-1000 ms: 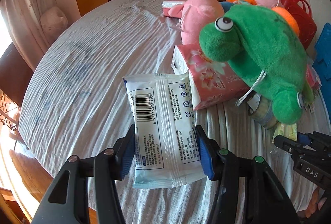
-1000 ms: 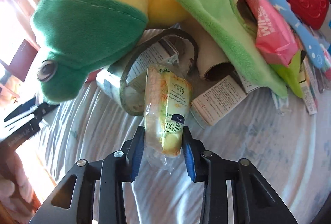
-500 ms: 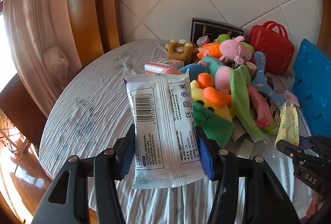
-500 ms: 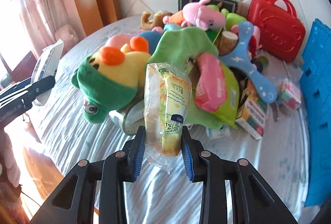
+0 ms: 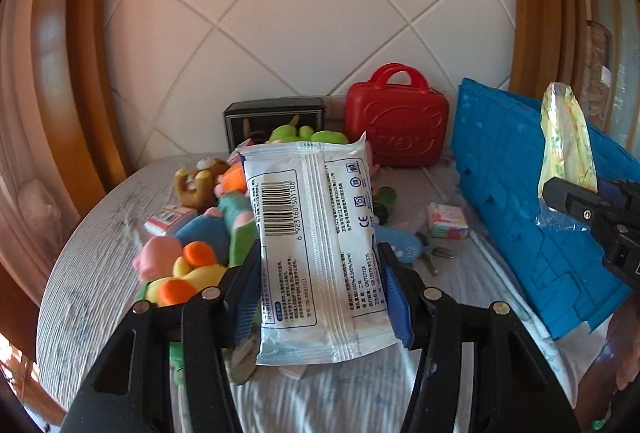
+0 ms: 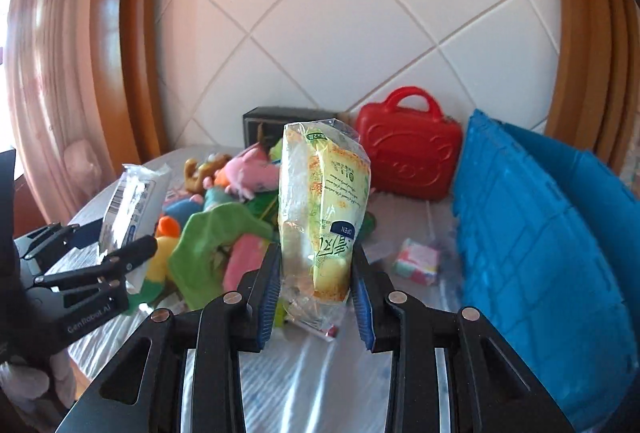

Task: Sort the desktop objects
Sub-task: 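Carry the white packet into the crate and open the left gripper while the right carries the tissue pack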

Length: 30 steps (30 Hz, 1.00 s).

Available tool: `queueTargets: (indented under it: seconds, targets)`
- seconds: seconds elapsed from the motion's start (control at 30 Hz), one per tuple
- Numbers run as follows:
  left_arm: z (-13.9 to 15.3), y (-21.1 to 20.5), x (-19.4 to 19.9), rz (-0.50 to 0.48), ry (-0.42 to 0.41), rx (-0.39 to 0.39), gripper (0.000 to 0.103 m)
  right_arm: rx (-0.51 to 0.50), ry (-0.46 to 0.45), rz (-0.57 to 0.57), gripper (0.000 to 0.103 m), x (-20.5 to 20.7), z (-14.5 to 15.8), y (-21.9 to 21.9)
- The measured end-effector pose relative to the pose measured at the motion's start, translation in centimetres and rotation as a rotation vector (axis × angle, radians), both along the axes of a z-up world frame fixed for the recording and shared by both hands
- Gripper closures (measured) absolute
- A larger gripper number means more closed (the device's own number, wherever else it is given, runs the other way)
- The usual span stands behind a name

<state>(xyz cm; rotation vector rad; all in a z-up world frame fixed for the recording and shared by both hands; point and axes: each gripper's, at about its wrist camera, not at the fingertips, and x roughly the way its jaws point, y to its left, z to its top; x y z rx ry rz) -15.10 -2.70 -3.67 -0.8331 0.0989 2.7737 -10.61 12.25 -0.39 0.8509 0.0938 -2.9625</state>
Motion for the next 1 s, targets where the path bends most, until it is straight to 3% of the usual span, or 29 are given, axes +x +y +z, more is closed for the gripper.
queueTargets:
  seconds: [0.33,0.6,0.73,0.9,0.97,1.0]
  targets:
    - [4.9,18.9,2.0,-0.285,0.091,0.009,0.050,0.006,0.118,-0.296,0.071,5.4,5.0,16.8]
    - [7.2,31.7,4.1,-0.426,0.081,0.026,0.050,0.024,0.108,-0.469,0.071,8.3,5.6,28.2]
    - [7.0,35.6,5.3,-0.461,0.081,0.000,0.050,0.058,0.087,-0.519,0.071,8.4,4.3,31.6]
    - [7.3,36.6,6.1,-0.453,0.114,-0.045,0.047,0.075,0.075,-0.552,0.069,7.5,3.2,34.3]
    - [7.7,36.6,6.3,-0.444,0.121,-0.047,0.029,0.072,0.074,-0.556,0.066,7.3,3.1,34.8]
    - [7.8,36.5,6.4,-0.439,0.128,-0.048,0.025,0.070,0.075,-0.560,0.061,7.1,3.0,35.3]
